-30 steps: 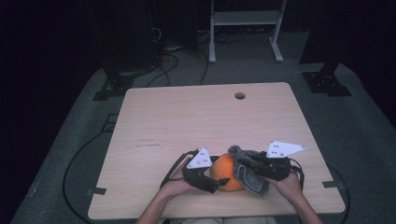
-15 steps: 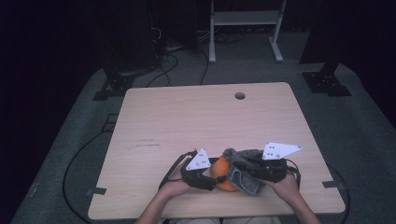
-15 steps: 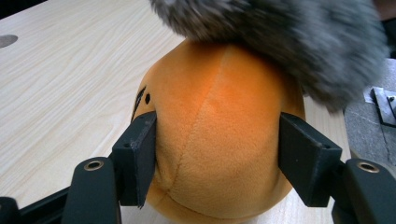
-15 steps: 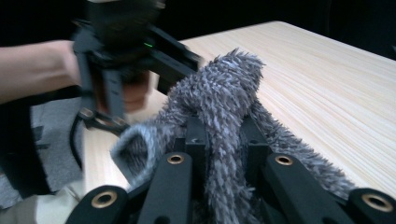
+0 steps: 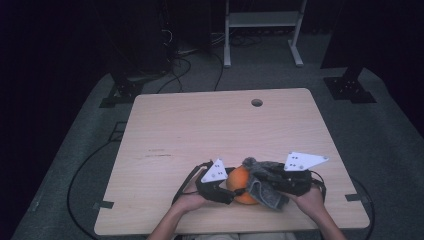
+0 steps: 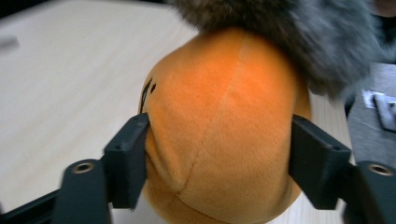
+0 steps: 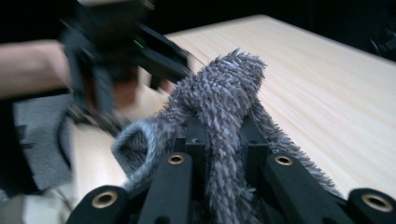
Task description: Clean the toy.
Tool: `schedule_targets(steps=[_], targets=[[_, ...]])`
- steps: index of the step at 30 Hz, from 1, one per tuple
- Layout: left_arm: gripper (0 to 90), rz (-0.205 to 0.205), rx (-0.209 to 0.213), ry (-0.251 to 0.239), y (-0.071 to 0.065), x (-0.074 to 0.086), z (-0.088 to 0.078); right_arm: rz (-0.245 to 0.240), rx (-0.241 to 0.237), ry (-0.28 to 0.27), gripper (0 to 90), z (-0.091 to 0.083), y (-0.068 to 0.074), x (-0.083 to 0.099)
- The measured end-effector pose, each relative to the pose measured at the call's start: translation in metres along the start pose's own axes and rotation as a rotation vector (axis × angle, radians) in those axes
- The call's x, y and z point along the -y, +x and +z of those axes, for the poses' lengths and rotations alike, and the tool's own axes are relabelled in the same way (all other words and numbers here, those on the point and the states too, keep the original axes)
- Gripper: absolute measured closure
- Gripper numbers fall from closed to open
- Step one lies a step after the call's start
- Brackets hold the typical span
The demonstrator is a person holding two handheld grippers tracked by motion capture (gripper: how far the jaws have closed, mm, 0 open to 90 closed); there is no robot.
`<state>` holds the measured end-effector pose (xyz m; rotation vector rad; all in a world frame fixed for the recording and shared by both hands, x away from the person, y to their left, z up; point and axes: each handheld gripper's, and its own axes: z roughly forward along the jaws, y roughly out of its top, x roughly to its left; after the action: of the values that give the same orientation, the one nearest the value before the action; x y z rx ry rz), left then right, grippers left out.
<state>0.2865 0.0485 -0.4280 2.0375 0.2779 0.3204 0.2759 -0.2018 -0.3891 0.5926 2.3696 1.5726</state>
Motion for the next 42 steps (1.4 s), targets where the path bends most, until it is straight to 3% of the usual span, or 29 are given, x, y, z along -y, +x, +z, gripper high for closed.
schedule_targets(steps=[2,4,7,9,12,15,17,20,22,26,29,31,35,39,41,42], targets=[[33.3,0.025,-0.028,-0.015,-0.006,-0.004,-0.001,-0.062,-0.013,0.001,77.4,0.010,0.013,-0.012],[35.3,0.009,-0.032,-0.040,-0.003,-0.004,-0.006,-0.093,0.019,0.002,77.5,0.012,0.015,-0.012],[36.2,-0.032,-0.039,-0.060,0.004,-0.002,-0.012,0.003,0.027,-0.036,77.5,0.005,-0.004,0.003],[36.2,-0.039,-0.041,-0.061,0.006,-0.001,-0.013,0.104,-0.014,-0.087,77.4,0.001,-0.021,0.020],[36.2,-0.042,-0.036,-0.065,0.007,-0.002,-0.013,0.183,-0.037,-0.110,77.3,-0.002,-0.037,0.038],[36.2,-0.067,-0.031,-0.092,0.010,-0.004,-0.018,0.150,0.040,-0.058,77.3,-0.008,-0.039,0.039],[35.7,-0.106,-0.015,-0.123,0.012,-0.005,-0.024,0.160,0.057,-0.064,77.3,-0.009,-0.040,0.040],[35.7,-0.116,-0.020,-0.144,0.013,-0.006,-0.029,0.131,0.075,-0.074,77.2,-0.006,-0.034,0.036],[35.7,-0.117,-0.020,-0.149,0.014,-0.007,-0.032,0.118,0.079,-0.059,77.3,-0.001,-0.032,0.035],[34.9,-0.163,0.006,-0.158,0.017,-0.004,-0.032,0.152,0.023,-0.012,77.2,0.010,-0.033,0.040],[33.8,-0.141,-0.012,-0.135,0.015,-0.001,-0.027,0.130,0.029,0.064,77.3,0.020,-0.029,0.044],[33.7,-0.123,-0.032,-0.125,0.013,-0.002,-0.024,0.108,0.061,0.039,77.2,0.016,-0.027,0.038],[32.0,-0.095,-0.049,-0.120,0.007,-0.004,-0.013,0.070,0.033,-0.090,77.2,0.001,-0.015,0.019],[19.4,-0.108,-0.071,-0.125,0.007,-0.006,-0.013,0.061,0.032,-0.029,77.1,0.011,-0.013,0.024],[14.0,-0.145,-0.052,-0.122,0.012,-0.005,-0.016,0.091,0.016,-0.034,77.1,0.013,-0.017,0.029],[12.7,-0.158,-0.032,-0.123,0.013,-0.004,-0.017,0.082,0.022,-0.030,77.1,0.013,-0.017,0.028]])
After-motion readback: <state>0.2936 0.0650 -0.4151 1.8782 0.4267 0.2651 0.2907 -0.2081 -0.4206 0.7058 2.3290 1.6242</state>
